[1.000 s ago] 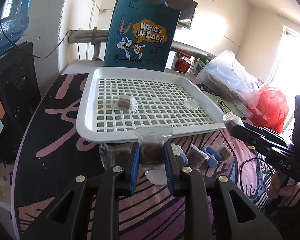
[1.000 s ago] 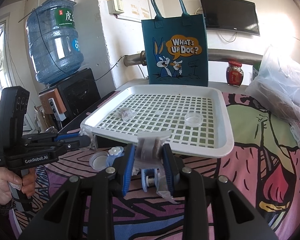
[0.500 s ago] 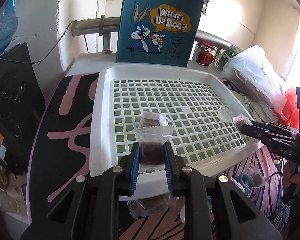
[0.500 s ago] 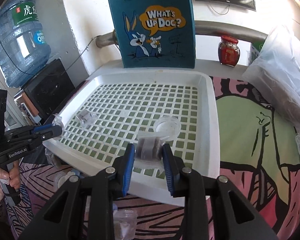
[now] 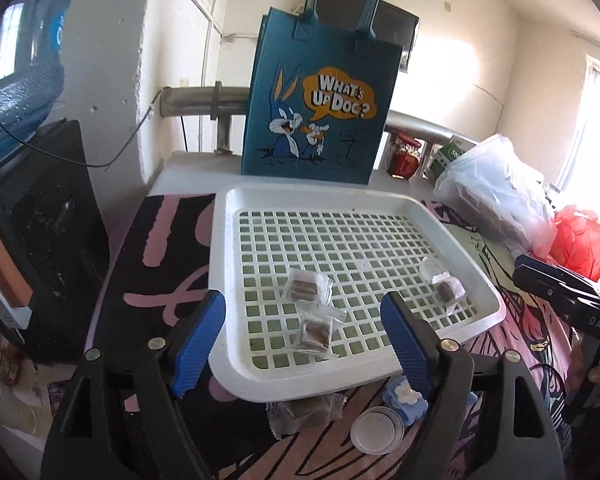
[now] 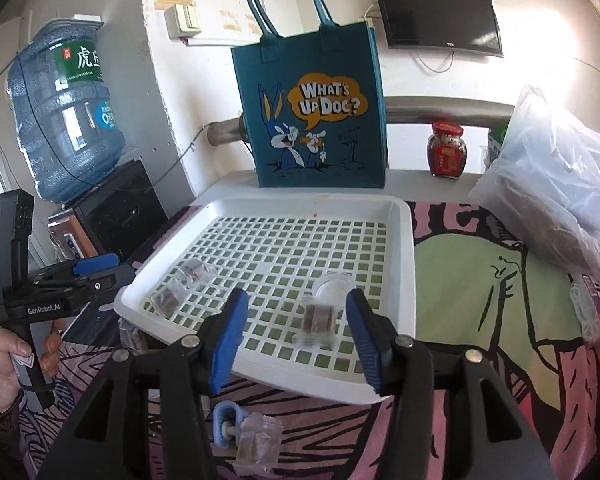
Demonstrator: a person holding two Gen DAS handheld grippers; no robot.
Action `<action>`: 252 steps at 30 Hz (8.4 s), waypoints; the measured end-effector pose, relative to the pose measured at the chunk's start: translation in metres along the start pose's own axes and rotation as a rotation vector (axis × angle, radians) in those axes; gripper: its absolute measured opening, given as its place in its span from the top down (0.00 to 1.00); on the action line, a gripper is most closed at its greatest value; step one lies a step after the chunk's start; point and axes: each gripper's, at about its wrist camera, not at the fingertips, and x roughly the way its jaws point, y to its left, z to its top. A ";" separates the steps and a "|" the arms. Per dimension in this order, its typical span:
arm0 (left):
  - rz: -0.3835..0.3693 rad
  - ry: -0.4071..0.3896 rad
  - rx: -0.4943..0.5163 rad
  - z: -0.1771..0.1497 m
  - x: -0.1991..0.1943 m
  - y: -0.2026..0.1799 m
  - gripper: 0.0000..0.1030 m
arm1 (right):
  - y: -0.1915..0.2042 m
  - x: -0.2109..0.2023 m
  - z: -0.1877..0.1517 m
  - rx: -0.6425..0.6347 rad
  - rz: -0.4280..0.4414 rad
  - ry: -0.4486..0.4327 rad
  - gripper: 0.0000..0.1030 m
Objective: Organize objects
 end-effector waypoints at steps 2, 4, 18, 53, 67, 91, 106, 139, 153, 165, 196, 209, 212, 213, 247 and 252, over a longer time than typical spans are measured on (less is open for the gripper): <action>-0.005 -0.044 -0.004 -0.002 -0.021 0.005 0.20 | 0.005 -0.015 -0.004 -0.014 0.046 -0.014 0.46; 0.008 -0.058 -0.005 -0.007 -0.034 0.011 0.20 | 0.012 -0.021 -0.013 -0.042 0.055 0.000 0.46; -0.004 0.173 0.024 -0.063 0.009 -0.003 0.22 | 0.017 0.011 -0.071 -0.056 0.038 0.235 0.57; -0.066 0.046 0.108 -0.068 -0.010 -0.044 0.86 | 0.039 -0.013 -0.070 -0.069 0.027 0.029 0.83; -0.070 -0.016 0.092 -0.069 -0.022 -0.041 0.86 | 0.042 -0.019 -0.071 -0.084 0.025 -0.010 0.83; -0.074 -0.012 0.091 -0.070 -0.021 -0.042 0.85 | 0.042 -0.023 -0.071 -0.083 0.022 -0.030 0.83; -0.073 -0.012 0.090 -0.070 -0.021 -0.042 0.85 | 0.041 -0.023 -0.071 -0.082 0.023 -0.030 0.83; -0.073 0.001 0.082 -0.071 -0.018 -0.041 0.85 | 0.041 -0.023 -0.072 -0.079 0.025 -0.029 0.83; -0.073 0.002 0.081 -0.071 -0.018 -0.041 0.85 | 0.040 -0.023 -0.071 -0.079 0.027 -0.029 0.83; -0.073 0.003 0.080 -0.071 -0.017 -0.040 0.85 | 0.040 -0.023 -0.071 -0.078 0.027 -0.029 0.83; -0.073 0.006 0.079 -0.071 -0.016 -0.040 0.85 | 0.040 -0.023 -0.071 -0.076 0.029 -0.028 0.83; -0.073 0.006 0.079 -0.071 -0.016 -0.040 0.85 | 0.039 -0.023 -0.071 -0.076 0.029 -0.029 0.83; -0.073 0.006 0.079 -0.071 -0.016 -0.040 0.85 | 0.039 -0.023 -0.071 -0.076 0.029 -0.029 0.83; -0.073 0.006 0.078 -0.071 -0.016 -0.040 0.85 | 0.039 -0.023 -0.071 -0.076 0.030 -0.028 0.83; -0.073 0.008 0.079 -0.070 -0.016 -0.040 0.85 | 0.039 -0.023 -0.071 -0.075 0.030 -0.029 0.83; -0.073 0.008 0.079 -0.070 -0.016 -0.039 0.85 | 0.039 -0.023 -0.071 -0.074 0.030 -0.030 0.83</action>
